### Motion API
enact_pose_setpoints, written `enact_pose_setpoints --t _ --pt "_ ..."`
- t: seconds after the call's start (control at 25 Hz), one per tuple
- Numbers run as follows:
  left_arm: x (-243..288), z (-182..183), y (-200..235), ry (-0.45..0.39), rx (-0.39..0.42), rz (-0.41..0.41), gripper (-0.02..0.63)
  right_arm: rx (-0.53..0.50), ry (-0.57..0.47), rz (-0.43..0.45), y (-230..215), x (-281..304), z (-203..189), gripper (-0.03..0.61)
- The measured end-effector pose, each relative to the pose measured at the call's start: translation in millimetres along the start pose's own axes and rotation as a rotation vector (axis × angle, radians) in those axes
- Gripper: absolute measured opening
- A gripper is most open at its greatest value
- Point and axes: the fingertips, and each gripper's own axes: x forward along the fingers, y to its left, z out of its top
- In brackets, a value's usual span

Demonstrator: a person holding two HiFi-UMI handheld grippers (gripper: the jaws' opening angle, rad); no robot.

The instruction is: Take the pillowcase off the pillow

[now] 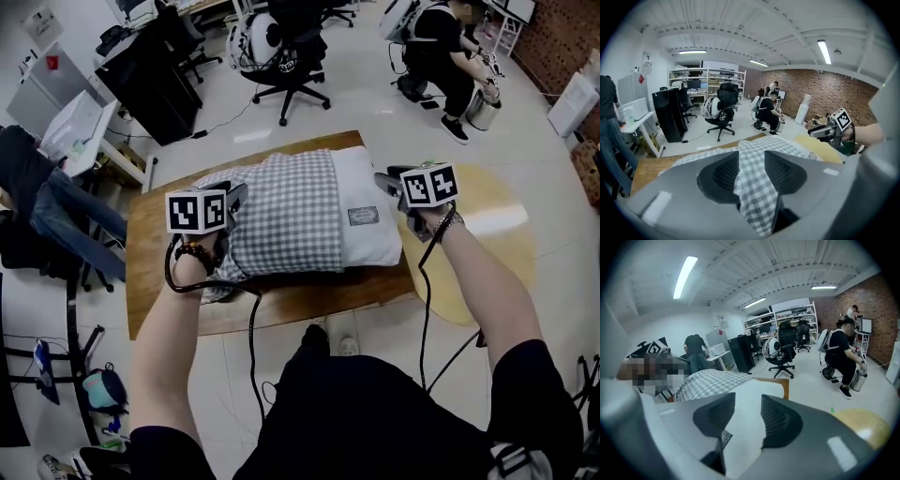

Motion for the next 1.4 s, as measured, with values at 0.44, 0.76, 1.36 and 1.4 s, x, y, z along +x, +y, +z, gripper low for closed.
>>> enact_pose_setpoints --t 0.44,0.76,1.36,1.4 --pt "70 44 13 0.131 0.100 -0.104 0.221 0.005 0.056 -0.007 -25 63 33 0.201" --pt "123 79 50 0.259 0.128 -0.174 0.249 0.048 0.127 -0.019 -45 116 75 0.238" --pt "213 62 107 0.579 0.111 -0.279 0.267 0.195 0.322 -0.049 -93 201 79 0.301" --pt "216 58 109 0.598 0.106 -0.286 0.265 0.207 0.339 -0.049 -94 205 76 0.308"
